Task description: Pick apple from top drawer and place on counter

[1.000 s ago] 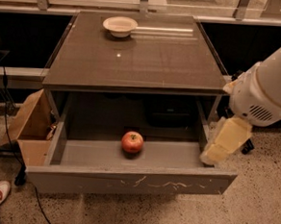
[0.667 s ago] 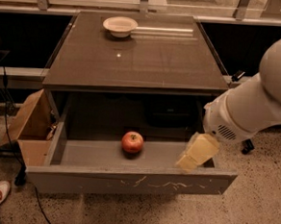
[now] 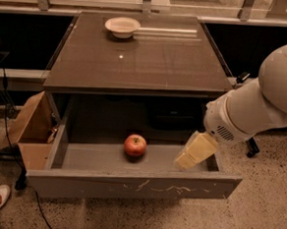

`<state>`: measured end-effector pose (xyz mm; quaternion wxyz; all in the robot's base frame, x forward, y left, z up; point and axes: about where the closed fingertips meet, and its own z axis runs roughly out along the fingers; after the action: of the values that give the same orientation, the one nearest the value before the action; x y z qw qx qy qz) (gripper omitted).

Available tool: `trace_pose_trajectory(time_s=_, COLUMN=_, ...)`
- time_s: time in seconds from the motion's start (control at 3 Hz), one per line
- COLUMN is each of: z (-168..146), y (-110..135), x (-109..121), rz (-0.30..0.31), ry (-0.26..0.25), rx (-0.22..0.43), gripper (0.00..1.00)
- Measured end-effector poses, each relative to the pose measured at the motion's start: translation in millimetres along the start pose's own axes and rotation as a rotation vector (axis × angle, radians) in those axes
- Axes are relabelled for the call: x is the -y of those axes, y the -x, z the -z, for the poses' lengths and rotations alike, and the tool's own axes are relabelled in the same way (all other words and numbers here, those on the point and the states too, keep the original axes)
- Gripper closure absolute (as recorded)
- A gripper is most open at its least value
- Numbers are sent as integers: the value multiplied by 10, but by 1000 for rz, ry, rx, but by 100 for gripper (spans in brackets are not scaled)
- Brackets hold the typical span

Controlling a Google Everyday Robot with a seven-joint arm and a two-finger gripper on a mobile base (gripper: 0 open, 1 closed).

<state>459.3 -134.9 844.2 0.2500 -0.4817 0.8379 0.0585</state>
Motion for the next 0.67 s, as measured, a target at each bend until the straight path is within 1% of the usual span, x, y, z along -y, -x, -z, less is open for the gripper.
trace_pose_trajectory(time_s=0.33, z=-491, y=61, x=-15, rz=-47, ry=44, rx=33, gripper=0)
trace_pose_trajectory(time_s=0.67, z=-1036, y=163, x=-19, rz=-124, ry=75, rx=80, gripper=0)
